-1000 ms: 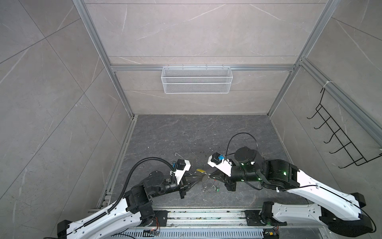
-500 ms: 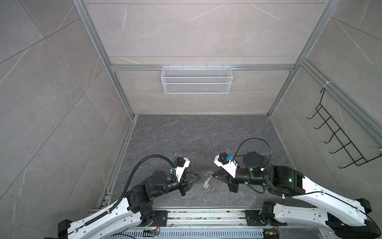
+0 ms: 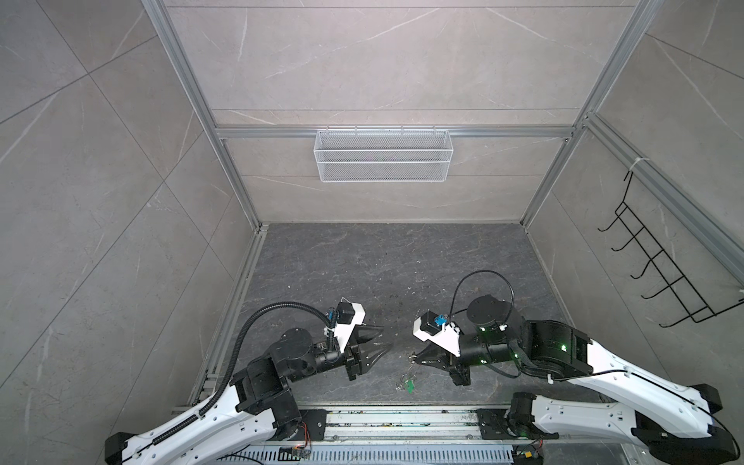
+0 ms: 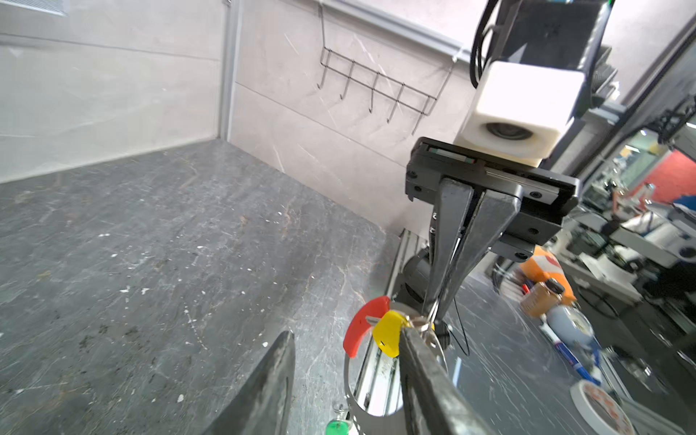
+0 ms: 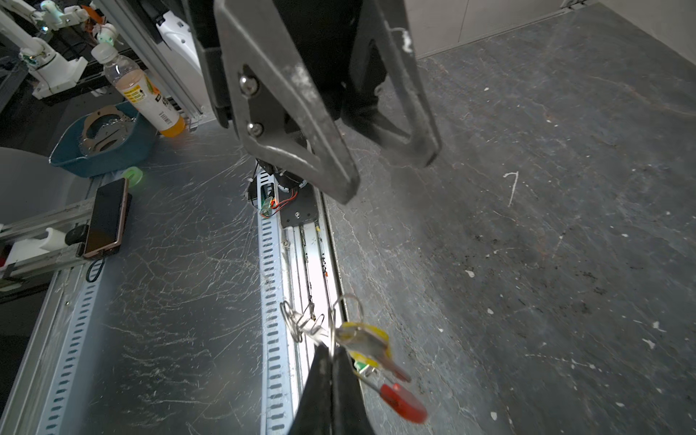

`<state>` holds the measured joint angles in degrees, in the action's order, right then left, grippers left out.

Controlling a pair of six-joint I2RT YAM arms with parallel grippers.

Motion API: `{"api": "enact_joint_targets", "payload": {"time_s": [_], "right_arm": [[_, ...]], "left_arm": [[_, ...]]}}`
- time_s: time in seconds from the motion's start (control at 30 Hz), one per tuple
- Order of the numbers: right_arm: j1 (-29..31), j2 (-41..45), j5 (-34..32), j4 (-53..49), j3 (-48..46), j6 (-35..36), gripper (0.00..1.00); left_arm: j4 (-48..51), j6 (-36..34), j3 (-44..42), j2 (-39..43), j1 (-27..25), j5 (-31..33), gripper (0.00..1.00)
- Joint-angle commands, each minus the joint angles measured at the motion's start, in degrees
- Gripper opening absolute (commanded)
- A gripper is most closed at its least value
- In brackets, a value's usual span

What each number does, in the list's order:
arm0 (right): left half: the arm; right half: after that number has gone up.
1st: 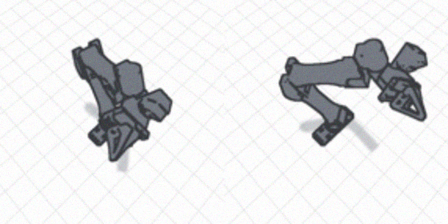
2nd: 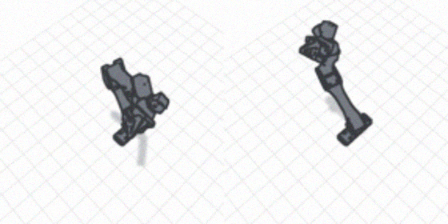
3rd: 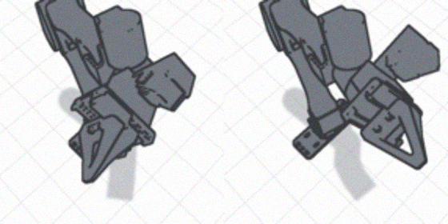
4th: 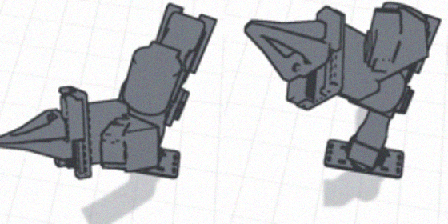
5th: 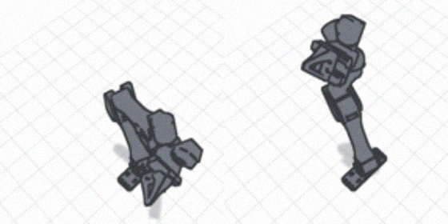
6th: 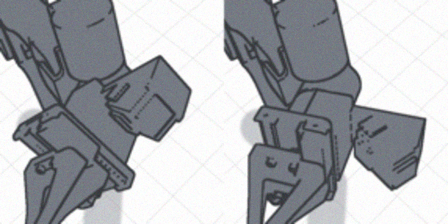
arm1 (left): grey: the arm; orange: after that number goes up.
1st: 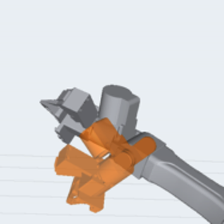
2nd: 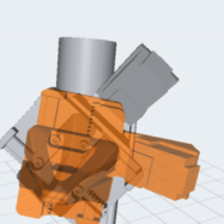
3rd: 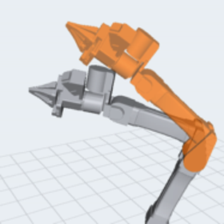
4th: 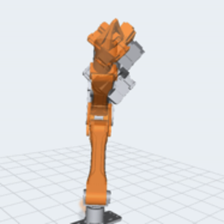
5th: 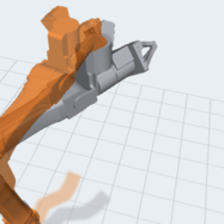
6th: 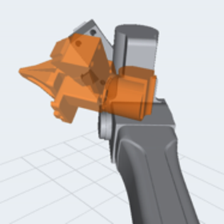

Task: Remove the keys from the keyring

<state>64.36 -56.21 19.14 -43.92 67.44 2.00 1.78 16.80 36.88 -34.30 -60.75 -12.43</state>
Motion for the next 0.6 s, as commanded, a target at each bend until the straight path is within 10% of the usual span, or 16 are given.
{"api": "enact_joint_targets", "payload": {"time_s": [0.0, 0.57], "right_arm": [[-0.37, -0.41, 3.75, -0.84, 2.44, 1.81, 0.00], [-1.26, -0.22, 2.15, -0.43, 3.23, 1.61, 0.00]], "left_arm": [[-4.16, -3.10, 2.73, -2.88, 0.15, -7.43, 0.49], [-9.41, -0.85, 2.70, -8.98, 0.13, -23.06, 0.50]]}}
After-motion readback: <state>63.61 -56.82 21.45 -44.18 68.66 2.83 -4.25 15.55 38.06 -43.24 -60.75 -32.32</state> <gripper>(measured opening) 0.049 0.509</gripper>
